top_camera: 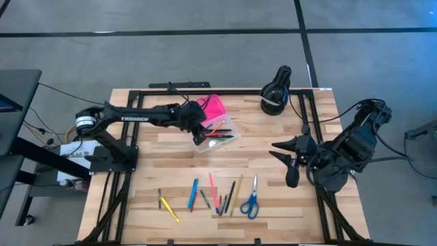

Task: Pick & place school supplies into a supply box
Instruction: Put the green crayon into the pink supply box, then put the yellow pencil into the pink supply box

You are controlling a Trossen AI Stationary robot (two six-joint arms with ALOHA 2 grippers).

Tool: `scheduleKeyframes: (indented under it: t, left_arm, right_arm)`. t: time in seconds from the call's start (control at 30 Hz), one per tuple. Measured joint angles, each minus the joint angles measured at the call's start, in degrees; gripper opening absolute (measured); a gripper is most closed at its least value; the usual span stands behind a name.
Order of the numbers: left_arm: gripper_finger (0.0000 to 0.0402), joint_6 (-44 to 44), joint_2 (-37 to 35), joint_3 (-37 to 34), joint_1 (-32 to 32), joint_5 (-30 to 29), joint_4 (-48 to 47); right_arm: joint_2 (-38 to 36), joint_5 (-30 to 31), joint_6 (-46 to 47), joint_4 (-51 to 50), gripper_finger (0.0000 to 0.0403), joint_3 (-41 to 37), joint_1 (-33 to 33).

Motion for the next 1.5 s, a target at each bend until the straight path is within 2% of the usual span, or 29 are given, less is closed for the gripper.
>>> scheduleKeyframes:
  t: [0.43, 0.53, 0.9, 1.03, 1.2, 1.33, 1.5]
  left_arm:
    - [0.0024, 3.44, 2.45, 0.04, 0.13, -0.62, 0.92]
    - [0.0028, 4.36, 2.45, 0.04, 0.11, -3.39, 0.83]
    - [0.0118, 4.12, 2.45, 0.04, 0.11, -4.81, 0.95]
    - [0.0142, 3.58, 2.45, 0.04, 0.10, 0.48, 0.44]
    - [0.0148, 4.88, 1.72, 0.04, -1.33, 7.08, -2.34]
    - [0.0143, 6.39, -0.80, 0.04, -3.59, 7.53, -6.40]
    - [0.0138, 6.58, -5.47, 0.04, -6.31, 7.17, -9.51]
  right_arm:
    - [0.02, -0.21, -0.41, -0.02, 0.0111, 0.00, -2.35]
    - [0.00, -0.22, -0.41, -0.02, 0.0111, 0.00, -2.29]
    - [0.38, -0.20, 0.05, 0.02, 0.0111, 0.02, -2.29]
    - [1.67, -0.31, 0.14, 0.00, 0.0111, 0.02, -2.28]
    - [4.18, -1.44, 0.20, -0.05, 0.0111, 0.02, -3.25]
    - [5.90, -4.36, 2.14, -0.75, 0.0111, 0.02, -4.60]
    - [8.40, -12.22, 11.29, -4.85, 0.0111, 0.02, -6.62]
